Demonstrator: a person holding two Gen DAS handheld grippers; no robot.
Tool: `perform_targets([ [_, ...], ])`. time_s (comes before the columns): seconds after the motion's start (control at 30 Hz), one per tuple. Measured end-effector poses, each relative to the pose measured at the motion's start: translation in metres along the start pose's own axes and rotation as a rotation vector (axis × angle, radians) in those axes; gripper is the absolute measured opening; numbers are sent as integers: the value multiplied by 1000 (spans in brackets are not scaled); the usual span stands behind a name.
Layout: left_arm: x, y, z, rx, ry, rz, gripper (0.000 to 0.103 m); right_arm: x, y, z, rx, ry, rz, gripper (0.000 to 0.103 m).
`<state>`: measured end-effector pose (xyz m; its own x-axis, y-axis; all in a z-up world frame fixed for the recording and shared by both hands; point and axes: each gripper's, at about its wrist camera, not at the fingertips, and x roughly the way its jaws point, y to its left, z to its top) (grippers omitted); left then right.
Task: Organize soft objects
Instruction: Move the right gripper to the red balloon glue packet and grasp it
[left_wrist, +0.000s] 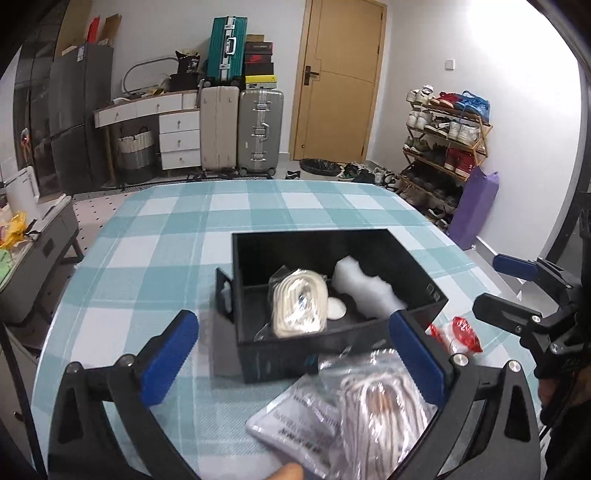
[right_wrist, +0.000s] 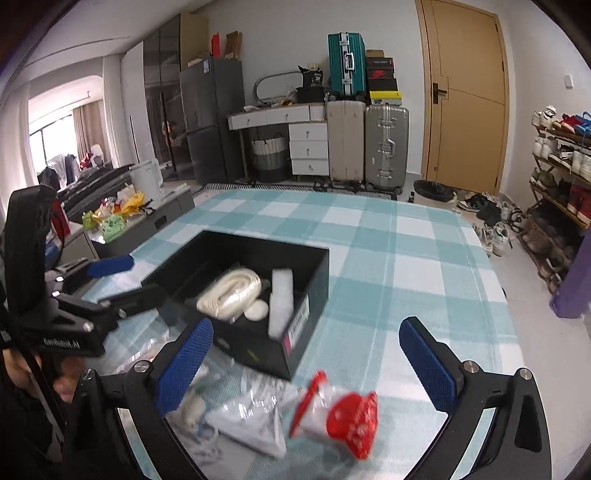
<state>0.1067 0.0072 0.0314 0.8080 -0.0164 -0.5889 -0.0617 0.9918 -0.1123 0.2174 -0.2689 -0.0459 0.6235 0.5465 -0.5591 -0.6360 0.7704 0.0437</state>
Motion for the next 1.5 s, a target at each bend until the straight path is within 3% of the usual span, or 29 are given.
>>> perform_targets([
  [0.4,-13,-2,-16,4,11,34,103,-5,2,-16,-64,81,-8,103],
  [0.7,-12,-10,-27,14,32,16,103,7,-11,-27,-69,163,-36,103],
  [1.5,-11,-9,-31,2,47,11,103,53,-34,-50,-1,304,-120,103],
])
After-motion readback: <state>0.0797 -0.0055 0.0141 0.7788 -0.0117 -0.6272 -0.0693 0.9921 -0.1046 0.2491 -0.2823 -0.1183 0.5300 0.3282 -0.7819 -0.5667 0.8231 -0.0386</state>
